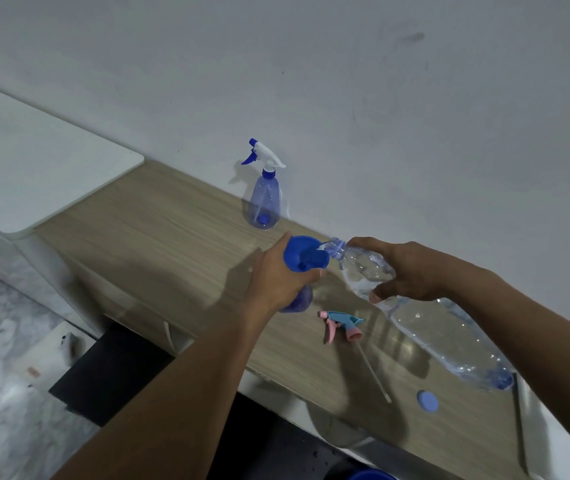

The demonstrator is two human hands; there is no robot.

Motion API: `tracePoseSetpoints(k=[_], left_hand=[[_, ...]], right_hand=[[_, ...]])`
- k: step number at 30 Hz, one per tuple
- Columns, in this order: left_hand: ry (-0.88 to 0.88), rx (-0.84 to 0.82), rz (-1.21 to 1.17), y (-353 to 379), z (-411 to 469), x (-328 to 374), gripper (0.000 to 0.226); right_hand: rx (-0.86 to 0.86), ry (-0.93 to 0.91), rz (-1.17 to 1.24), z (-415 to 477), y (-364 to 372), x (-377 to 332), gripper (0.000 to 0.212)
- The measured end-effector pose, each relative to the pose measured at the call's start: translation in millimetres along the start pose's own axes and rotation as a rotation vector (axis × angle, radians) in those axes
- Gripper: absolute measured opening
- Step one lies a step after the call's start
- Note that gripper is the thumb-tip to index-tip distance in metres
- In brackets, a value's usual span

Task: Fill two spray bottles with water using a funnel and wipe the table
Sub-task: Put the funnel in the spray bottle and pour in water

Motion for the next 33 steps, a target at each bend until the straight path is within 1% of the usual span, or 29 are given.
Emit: tracePoseSetpoints(k=[1,4,7,13,18,23,27,30,33], left_hand=[[-0.004,0.000,-0.003,0,0,1,0.037],[-0.012,-0.016,-0.007,-1,-2,3,0.044],[-0.010,-0.012,-0.013,-1,-2,2,0.035],[-0.005,-0.016,-0.017,-1,-2,3,0.042],[-0.019,-0.021,-0.014,-3,-5,6,0.040],[-0.006,0.007,-0.012,-2,-4,6,0.044],[-0.041,0.009,-0.029,1,-3,-1,0.057],[-0.035,0.015,-0.033,1,-5,1,0.046],[0.000,0.032,-0.022,1,-5,5,0.038]], right_hand=[[0.000,0.009,-0.002,1,0,2,0.097],[-0.009,0.015,-0.022,3,2,4,0.098],[-0.013,0.004,-0.027,3,0,5,0.098],[-0.021,0.010,-0.043,2,-1,6,0.099],[0.017,-0.013,-0.014,0,-3,7,0.096],[0.133,-0.082,0.073,-6,-3,11,0.096],[0.260,-0.137,0.130,-8,-6,15,0.098],[0.369,-0.134,0.170,-9,-14,22,0.098],[0.528,-0.133,0.240,-14,-30,25,0.099]])
Point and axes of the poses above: each hand's wrist, its own z-axis towards the middle knuckle, its own y-axis out of the palm, x = y × z, the point moved 7 cm from there along z, towards the middle knuckle, and after that the axes turned 6 degrees about x, right-handed, at the moved point
